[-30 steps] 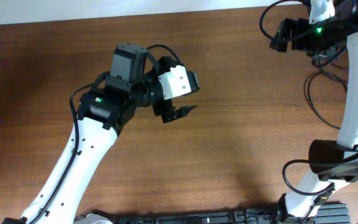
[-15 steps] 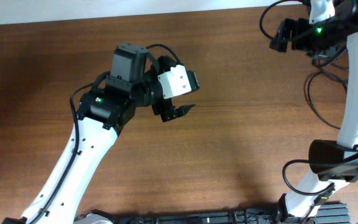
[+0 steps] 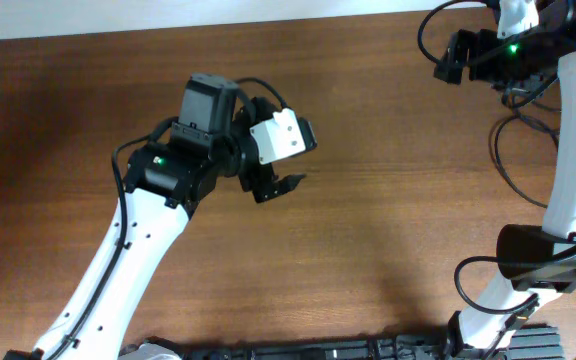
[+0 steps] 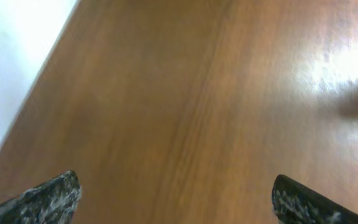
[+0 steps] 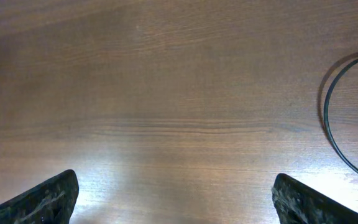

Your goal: Untangle cables

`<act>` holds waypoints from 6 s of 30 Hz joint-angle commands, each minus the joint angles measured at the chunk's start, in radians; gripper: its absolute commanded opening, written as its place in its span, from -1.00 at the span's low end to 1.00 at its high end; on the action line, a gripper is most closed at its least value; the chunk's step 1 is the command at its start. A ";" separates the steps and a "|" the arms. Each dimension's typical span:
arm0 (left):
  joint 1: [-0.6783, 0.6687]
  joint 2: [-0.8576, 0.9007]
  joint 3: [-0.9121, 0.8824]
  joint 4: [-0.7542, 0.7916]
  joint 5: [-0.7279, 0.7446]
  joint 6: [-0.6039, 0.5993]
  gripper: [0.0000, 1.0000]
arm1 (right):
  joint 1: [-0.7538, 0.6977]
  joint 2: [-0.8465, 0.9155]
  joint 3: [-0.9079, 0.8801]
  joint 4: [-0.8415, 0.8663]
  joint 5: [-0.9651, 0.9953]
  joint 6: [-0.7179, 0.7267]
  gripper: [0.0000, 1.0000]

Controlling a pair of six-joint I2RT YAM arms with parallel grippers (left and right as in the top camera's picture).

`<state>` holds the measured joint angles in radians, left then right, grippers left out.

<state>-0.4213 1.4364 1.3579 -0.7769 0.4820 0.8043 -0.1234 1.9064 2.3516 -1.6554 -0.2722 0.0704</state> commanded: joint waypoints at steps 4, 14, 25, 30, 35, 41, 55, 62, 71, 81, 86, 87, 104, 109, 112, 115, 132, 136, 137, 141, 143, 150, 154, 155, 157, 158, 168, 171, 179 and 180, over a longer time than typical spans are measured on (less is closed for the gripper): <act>0.004 -0.011 -0.072 -0.016 -0.034 0.014 0.98 | 0.005 -0.013 0.005 -0.002 -0.008 -0.010 0.97; 0.080 -0.116 -0.458 0.379 0.061 0.017 0.98 | 0.005 -0.013 0.005 -0.003 -0.008 -0.010 0.97; 0.295 -0.431 -0.869 0.739 0.236 -0.046 0.98 | 0.005 -0.013 0.005 -0.002 -0.008 -0.010 0.97; 0.368 -0.600 -0.945 0.804 0.231 -0.109 0.99 | 0.005 -0.013 0.005 -0.002 -0.008 -0.010 0.97; 0.436 -0.717 -1.009 0.861 0.187 -0.260 0.98 | 0.005 -0.013 0.005 -0.002 -0.008 -0.010 0.98; 0.440 -0.823 -1.092 0.937 -0.106 -0.570 0.98 | 0.005 -0.013 0.005 -0.002 -0.008 -0.010 0.97; 0.438 -1.148 -1.349 1.022 -0.361 -0.684 0.98 | 0.005 -0.013 0.005 -0.002 -0.008 -0.010 0.97; 0.437 -1.252 -1.349 0.805 -0.486 -0.707 0.98 | 0.005 -0.013 0.005 -0.002 -0.008 -0.010 0.98; 0.438 -1.384 -1.349 0.692 -0.515 -0.698 0.98 | 0.005 -0.013 0.005 -0.002 -0.008 -0.010 0.97; 0.436 -1.432 -1.349 0.692 -0.502 -0.699 0.98 | 0.005 -0.013 0.005 -0.002 -0.008 -0.010 0.97; 0.435 -1.432 -1.349 0.692 -0.476 -0.699 0.98 | 0.005 -0.013 0.005 -0.002 -0.008 -0.010 0.97; 0.435 -1.432 -1.349 0.692 -0.476 -0.699 0.98 | 0.005 -0.013 0.005 -0.002 -0.008 -0.010 0.97; 0.435 -1.432 -1.349 0.692 -0.502 -0.697 0.98 | 0.005 -0.013 0.005 -0.002 -0.008 -0.010 0.97; 0.435 -1.432 -1.349 0.693 -0.501 -0.695 0.98 | 0.005 -0.013 0.005 -0.002 -0.008 -0.010 0.97; 0.435 -1.431 -1.349 0.693 -0.501 -0.695 0.98 | 0.005 -0.013 0.005 -0.002 -0.008 -0.010 0.97; 0.435 -1.431 -1.349 0.693 -0.501 -0.695 0.98 | 0.005 -0.013 0.005 -0.002 -0.008 -0.010 0.97; 0.435 -1.431 -1.349 0.693 -0.501 -0.695 0.98 | 0.005 -0.013 0.005 -0.002 -0.008 -0.010 0.97; 0.435 -1.431 -1.349 0.693 -0.501 -0.695 0.98 | 0.005 -0.013 0.005 -0.002 -0.008 -0.010 0.97; 0.435 -1.431 -1.349 0.693 -0.501 -0.695 0.98 | 0.005 -0.013 0.005 -0.002 -0.008 -0.010 0.97; 0.435 -1.431 -1.349 0.693 -0.501 -0.695 0.98 | 0.005 -0.013 0.005 -0.002 -0.005 -0.010 0.97; 0.435 -1.431 -1.349 0.693 -0.501 -0.695 0.98 | 0.005 -0.011 0.005 -0.002 -0.005 -0.010 0.98; 0.435 -1.431 -1.349 0.693 -0.501 -0.695 0.98 | 0.007 -0.006 0.005 0.039 0.018 -0.010 0.98; 0.435 -1.431 -1.349 0.693 -0.501 -0.695 0.98 | 0.008 -0.006 -0.003 0.074 0.023 -0.014 0.97; 0.435 -1.431 -1.349 0.693 -0.501 -0.695 0.98 | 0.008 -0.007 -0.008 0.076 0.022 -0.014 0.98; 0.435 -1.431 -1.349 0.693 -0.501 -0.695 0.98 | 0.012 -0.011 -0.027 0.074 0.022 -0.014 0.97; 0.435 -1.431 -1.349 0.693 -0.501 -0.695 0.98 | 0.017 -0.018 -0.047 0.075 0.024 -0.014 0.97; 0.435 -1.431 -1.349 0.693 -0.501 -0.695 0.98 | 0.108 -0.205 -0.527 0.340 0.151 -0.014 0.97; 0.435 -1.431 -1.349 0.693 -0.501 -0.695 0.98 | 0.110 -0.300 -0.724 0.481 0.150 -0.013 0.97; 0.435 -1.431 -1.349 0.693 -0.501 -0.695 0.98 | 0.110 -0.527 -1.294 1.026 0.154 -0.014 0.97; 0.435 -1.431 -1.349 0.693 -0.501 -0.695 0.98 | 0.110 -0.546 -1.355 1.098 0.154 -0.014 0.97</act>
<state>0.0135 0.0147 0.0105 -0.0776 -0.0124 0.1112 -0.0158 1.4242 1.1675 -0.6876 -0.1307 0.0662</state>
